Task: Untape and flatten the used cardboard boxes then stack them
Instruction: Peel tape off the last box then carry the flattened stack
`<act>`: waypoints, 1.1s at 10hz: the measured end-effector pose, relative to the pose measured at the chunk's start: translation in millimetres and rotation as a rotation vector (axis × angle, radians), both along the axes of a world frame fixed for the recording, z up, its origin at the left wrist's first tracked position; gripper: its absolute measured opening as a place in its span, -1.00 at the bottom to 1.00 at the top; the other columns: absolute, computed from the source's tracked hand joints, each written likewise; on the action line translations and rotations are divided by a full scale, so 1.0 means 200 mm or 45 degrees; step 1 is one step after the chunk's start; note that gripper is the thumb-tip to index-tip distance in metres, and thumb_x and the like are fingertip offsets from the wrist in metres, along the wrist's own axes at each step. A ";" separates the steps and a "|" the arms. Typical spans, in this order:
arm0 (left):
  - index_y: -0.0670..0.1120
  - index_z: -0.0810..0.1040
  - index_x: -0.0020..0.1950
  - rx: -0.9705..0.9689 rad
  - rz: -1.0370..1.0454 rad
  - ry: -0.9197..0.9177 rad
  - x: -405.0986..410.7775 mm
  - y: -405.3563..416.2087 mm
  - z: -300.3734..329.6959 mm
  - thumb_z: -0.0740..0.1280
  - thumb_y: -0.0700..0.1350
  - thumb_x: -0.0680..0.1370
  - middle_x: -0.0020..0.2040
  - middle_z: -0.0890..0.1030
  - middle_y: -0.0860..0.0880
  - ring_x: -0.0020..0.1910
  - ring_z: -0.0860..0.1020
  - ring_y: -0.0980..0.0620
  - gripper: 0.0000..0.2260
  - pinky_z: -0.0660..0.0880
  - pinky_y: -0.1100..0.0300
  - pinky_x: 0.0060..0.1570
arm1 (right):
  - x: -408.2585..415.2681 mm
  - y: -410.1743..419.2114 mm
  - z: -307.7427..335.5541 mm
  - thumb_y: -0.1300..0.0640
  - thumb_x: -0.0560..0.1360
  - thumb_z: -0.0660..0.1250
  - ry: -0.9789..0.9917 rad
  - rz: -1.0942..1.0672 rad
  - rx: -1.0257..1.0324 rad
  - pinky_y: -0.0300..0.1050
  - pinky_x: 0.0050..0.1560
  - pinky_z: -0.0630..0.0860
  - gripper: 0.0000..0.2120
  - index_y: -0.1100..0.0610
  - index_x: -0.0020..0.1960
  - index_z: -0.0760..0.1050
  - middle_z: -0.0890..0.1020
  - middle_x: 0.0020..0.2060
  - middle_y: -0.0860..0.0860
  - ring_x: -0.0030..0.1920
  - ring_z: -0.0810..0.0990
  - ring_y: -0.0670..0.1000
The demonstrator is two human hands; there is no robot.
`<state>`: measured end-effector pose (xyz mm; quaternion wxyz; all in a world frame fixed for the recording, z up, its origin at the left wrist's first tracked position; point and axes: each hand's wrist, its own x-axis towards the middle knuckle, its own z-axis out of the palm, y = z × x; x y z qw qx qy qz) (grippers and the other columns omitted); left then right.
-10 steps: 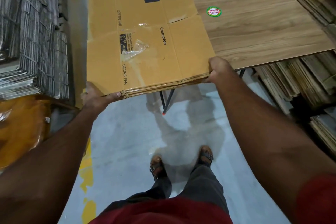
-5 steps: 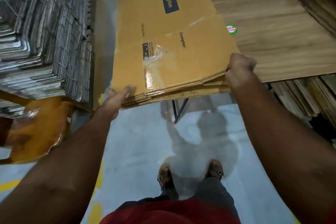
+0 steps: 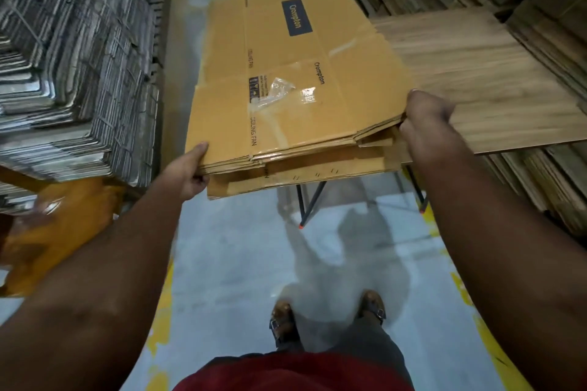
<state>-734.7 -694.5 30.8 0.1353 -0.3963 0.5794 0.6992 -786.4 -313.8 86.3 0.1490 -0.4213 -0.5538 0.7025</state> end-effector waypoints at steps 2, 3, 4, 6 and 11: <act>-0.08 0.51 -0.02 0.200 0.026 0.108 -0.09 -0.02 0.14 0.33 -0.01 0.59 -0.14 0.66 -0.08 -0.07 0.59 0.00 -0.86 0.55 0.05 0.01 | -0.08 0.20 -0.15 0.19 0.53 0.25 -0.171 0.045 -0.067 0.04 0.19 0.54 -0.71 0.12 0.24 0.41 0.53 0.14 0.03 0.14 0.56 0.08; -0.12 0.49 -0.01 0.162 -0.029 0.078 -0.13 -0.03 0.20 0.29 -0.01 0.62 -0.04 0.58 -0.08 -0.08 0.57 -0.01 -0.82 0.51 0.05 0.12 | -0.07 0.18 -0.16 0.07 0.51 0.32 -0.293 0.045 -0.167 -0.16 -0.21 0.52 -0.87 0.08 0.02 0.48 0.63 0.02 -0.03 -0.13 0.60 -0.02; -0.08 0.49 -0.01 0.074 -0.050 0.079 -0.16 -0.02 0.22 0.26 0.02 0.63 -0.05 0.60 -0.05 -0.13 0.59 0.02 -0.83 0.57 0.12 0.02 | -0.01 0.15 -0.13 0.04 0.54 0.37 -0.344 0.192 -0.317 -0.16 -0.34 0.45 -0.91 0.05 -0.02 0.51 0.58 -0.11 -0.06 -0.15 0.54 -0.03; -0.05 0.48 -0.06 -0.074 -0.070 0.088 -0.16 -0.02 0.20 0.24 0.04 0.64 -0.13 0.58 -0.01 -0.19 0.55 0.06 -0.81 0.50 0.19 -0.27 | -0.05 0.22 -0.16 0.00 0.58 0.33 -0.452 0.421 -0.245 -0.21 -0.34 0.50 -0.81 0.04 -0.16 0.43 0.50 -0.12 -0.04 -0.23 0.44 -0.08; -0.17 0.52 0.16 -0.379 -0.287 0.066 -0.22 -0.01 0.13 0.23 0.05 0.64 -0.08 0.61 -0.11 -0.19 0.57 -0.04 -0.70 0.53 0.08 -0.15 | -0.10 0.04 -0.24 -0.04 0.56 0.31 -0.424 0.861 0.560 -0.06 -0.19 0.53 -0.81 -0.01 0.11 0.40 0.56 -0.12 0.06 -0.20 0.54 0.05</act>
